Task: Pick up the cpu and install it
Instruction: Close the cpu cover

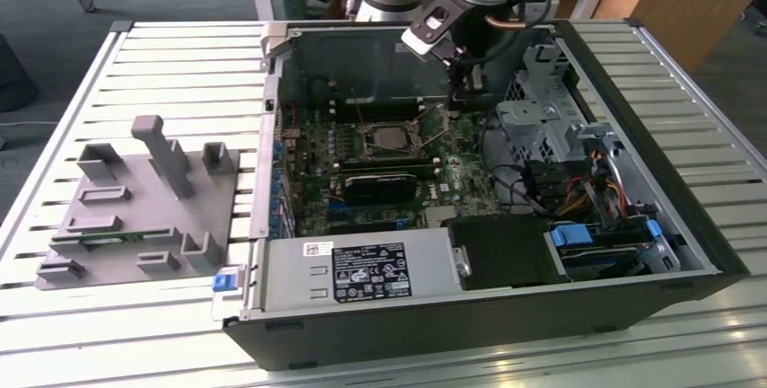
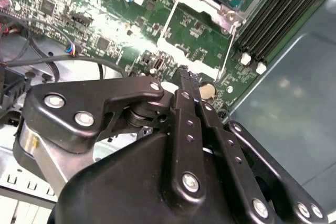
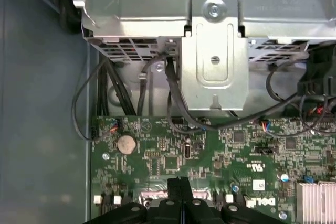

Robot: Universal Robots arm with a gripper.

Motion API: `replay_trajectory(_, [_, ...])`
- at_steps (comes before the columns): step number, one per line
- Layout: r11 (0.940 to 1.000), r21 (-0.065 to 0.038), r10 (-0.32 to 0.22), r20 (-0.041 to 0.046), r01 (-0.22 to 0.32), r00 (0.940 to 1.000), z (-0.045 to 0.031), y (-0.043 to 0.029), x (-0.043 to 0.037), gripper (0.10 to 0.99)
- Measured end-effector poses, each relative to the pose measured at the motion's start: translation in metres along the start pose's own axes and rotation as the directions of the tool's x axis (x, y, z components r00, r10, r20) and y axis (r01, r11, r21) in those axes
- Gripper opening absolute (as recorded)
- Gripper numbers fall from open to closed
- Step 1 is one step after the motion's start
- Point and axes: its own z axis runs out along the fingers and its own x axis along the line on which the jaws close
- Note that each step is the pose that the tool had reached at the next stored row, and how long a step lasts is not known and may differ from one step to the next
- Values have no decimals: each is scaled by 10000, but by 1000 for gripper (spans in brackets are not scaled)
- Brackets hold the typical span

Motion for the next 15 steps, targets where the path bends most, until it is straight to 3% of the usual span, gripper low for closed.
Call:
replay_trajectory(5, [10000, 16, 1, 3, -1, 10000, 34, 70, 51, 106])
replay_trajectory(15, [9999, 78, -77, 2, 77, 10000, 151, 134, 57, 106])
